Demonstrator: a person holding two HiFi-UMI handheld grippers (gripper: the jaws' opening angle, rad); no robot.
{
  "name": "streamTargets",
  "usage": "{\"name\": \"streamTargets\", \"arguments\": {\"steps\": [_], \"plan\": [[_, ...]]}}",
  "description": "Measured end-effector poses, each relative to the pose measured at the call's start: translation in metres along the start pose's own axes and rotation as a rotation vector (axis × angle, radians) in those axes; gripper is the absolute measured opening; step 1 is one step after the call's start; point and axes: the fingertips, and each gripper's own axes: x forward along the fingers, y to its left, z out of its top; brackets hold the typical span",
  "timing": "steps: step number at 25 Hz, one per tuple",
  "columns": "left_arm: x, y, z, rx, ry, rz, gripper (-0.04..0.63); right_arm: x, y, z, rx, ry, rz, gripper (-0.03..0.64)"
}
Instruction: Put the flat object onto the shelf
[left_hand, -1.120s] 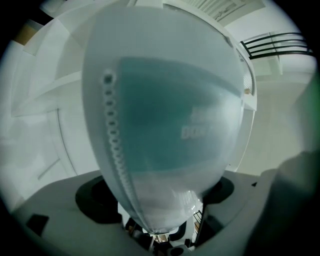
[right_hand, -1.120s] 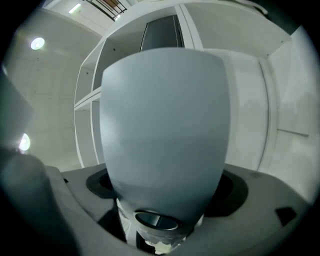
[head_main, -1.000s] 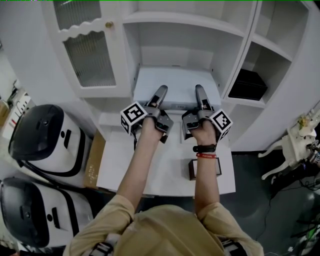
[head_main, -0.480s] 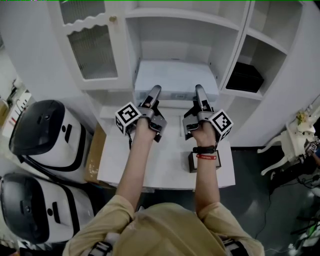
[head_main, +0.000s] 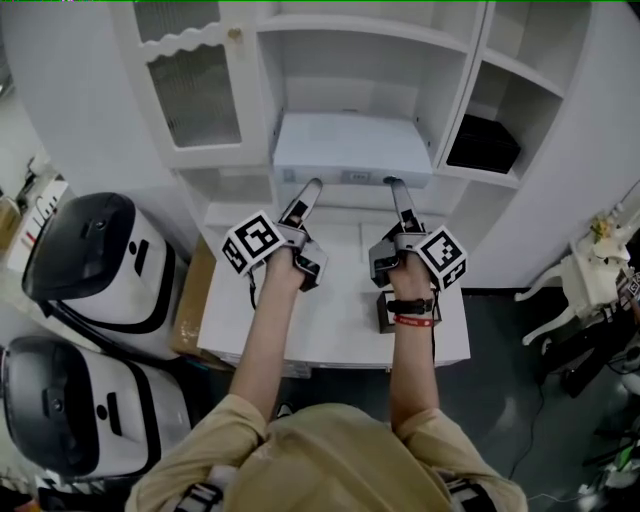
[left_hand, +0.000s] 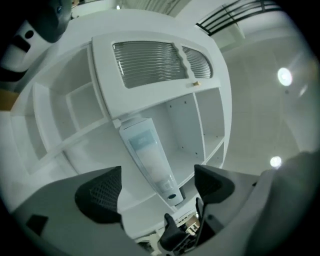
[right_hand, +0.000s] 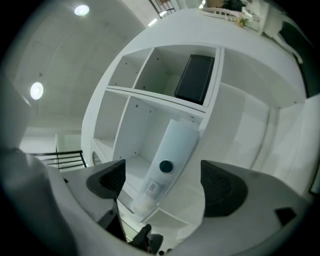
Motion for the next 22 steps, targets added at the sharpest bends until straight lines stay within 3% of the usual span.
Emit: {"name": "streamTargets", "arguments": {"steps": [5,11,15,18,22], "plan": [[-0.008,-0.009,-0.009,0.195,0.057,0.011,0.448,-0.013,0.005,-0.003,-0.288,0.069,-0.039,0.462],[-0.013,-0.007,-0.014,0.426,0.083,0.108,0.446,-0.019,0.008,-0.008,-0.590,0.131,-0.089,0.460],[-0.014,-0.006,-0.014,0.585,0.085,0.164,0.435,-0.017,0.009,-0.016,-0.697,0.169,-0.094,0.443],[-0.014,-0.009,-0.012,0.664,0.068,0.194,0.377,-0.017,0.010,-0.018,-0.747,0.175,-0.091,0.373],[-0.010,-0.011,-0.008,0.768,0.060,0.228,0.322,-0.011,0.015,-0.018,-0.804,0.165,-0.089,0.341]]}}
